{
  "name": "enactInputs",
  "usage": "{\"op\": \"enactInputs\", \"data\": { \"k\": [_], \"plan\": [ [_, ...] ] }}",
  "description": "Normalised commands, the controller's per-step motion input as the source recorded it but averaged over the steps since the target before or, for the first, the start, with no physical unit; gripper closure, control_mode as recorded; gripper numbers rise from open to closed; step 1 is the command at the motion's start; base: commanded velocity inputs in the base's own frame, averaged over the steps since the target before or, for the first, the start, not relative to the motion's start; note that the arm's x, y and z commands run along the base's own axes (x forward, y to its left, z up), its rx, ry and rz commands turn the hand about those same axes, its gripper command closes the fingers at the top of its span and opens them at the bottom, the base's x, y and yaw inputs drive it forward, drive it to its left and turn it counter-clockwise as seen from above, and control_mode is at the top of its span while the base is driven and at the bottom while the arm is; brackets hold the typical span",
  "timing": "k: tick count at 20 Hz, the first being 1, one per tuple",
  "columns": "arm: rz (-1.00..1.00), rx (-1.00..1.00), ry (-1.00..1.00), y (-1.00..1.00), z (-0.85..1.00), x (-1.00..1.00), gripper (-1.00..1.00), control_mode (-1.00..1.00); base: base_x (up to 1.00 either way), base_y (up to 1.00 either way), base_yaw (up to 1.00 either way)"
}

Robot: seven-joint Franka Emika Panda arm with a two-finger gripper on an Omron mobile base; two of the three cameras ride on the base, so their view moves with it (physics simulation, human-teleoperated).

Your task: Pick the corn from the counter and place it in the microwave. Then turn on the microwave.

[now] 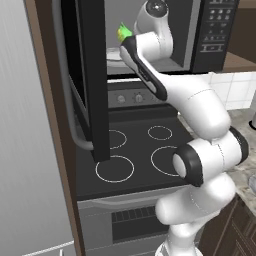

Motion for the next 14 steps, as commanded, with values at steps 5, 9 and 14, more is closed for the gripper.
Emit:
{"op": "enactInputs", "data": {
  "k": [5, 9, 14],
  "plan": [
    [0.0, 0.0, 0.0, 0.07, 0.0, 0.24, 1.0, -1.0, 0.0, 0.0, 0.0],
    [0.0, 0.0, 0.0, 0.03, 0.0, 0.28, 1.0, -1.0, 0.0, 0.0, 0.0],
    [0.0, 0.0, 0.01, 0.02, 0.0, 0.33, 1.0, -1.0, 0.0, 0.0, 0.0]
  ]
}}
